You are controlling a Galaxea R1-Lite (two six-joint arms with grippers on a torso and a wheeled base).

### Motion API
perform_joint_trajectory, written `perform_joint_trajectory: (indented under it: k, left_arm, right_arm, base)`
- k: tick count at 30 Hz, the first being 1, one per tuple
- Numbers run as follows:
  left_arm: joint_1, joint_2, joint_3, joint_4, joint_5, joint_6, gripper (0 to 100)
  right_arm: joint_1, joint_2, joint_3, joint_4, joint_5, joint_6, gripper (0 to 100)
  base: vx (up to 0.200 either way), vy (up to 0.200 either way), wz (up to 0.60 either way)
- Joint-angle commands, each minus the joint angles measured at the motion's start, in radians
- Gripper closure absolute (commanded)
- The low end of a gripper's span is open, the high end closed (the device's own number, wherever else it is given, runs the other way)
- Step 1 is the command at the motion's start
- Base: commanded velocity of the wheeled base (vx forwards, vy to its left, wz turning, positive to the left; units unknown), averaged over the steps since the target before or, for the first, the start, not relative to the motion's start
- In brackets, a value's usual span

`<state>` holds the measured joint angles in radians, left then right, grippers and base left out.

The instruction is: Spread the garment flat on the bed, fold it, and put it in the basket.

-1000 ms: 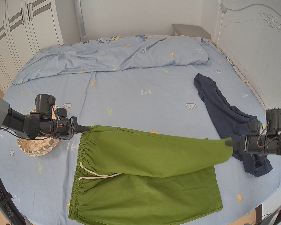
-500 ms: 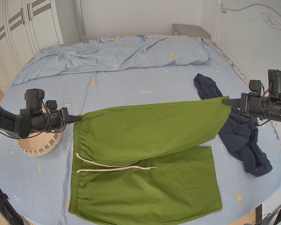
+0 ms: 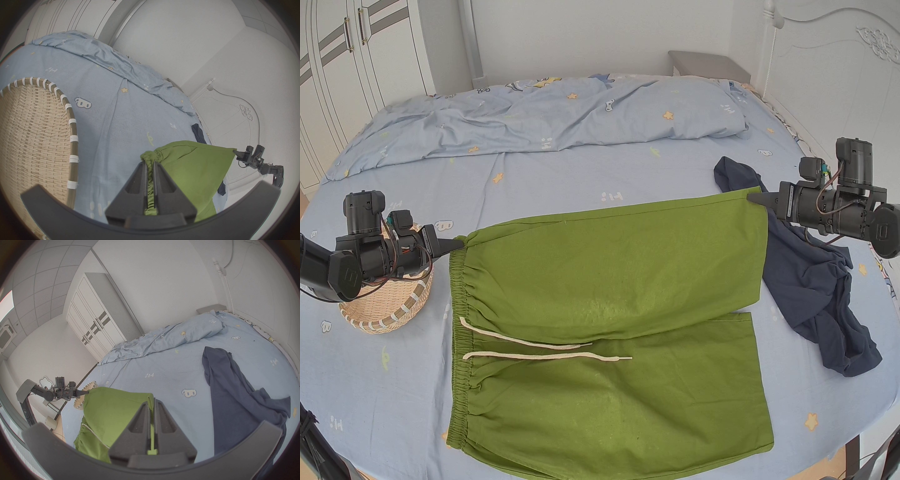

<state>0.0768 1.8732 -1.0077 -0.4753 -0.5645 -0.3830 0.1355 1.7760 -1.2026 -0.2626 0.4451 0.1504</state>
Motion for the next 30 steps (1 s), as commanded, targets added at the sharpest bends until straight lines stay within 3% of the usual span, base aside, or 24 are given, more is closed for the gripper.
perform_joint_trajectory:
  k: [1,9,16,30]
  left_arm:
    - [0.004,0.009,0.014,-0.026,0.0,-0.001,100]
    - [0.011,0.038,0.032,-0.117,0.001,0.001,100]
    - [0.021,0.083,0.04,-0.284,0.001,-0.039,100]
    - [0.023,0.164,0.027,-0.382,0.001,-0.04,100]
  right_arm:
    - [-0.007,0.097,-0.066,-0.01,0.001,0.003,100]
    - [-0.007,0.163,-0.164,-0.01,0.003,0.0,100]
    - [-0.007,0.224,-0.276,-0.009,0.009,0.001,100]
    - [0.004,0.388,-0.448,-0.009,-0.002,0.0,100]
  base:
    - [0.0,0.0,0.0]
    - [0.0,0.0,0.0]
    - [0.0,0.0,0.0]
    - [0.0,0.0,0.0]
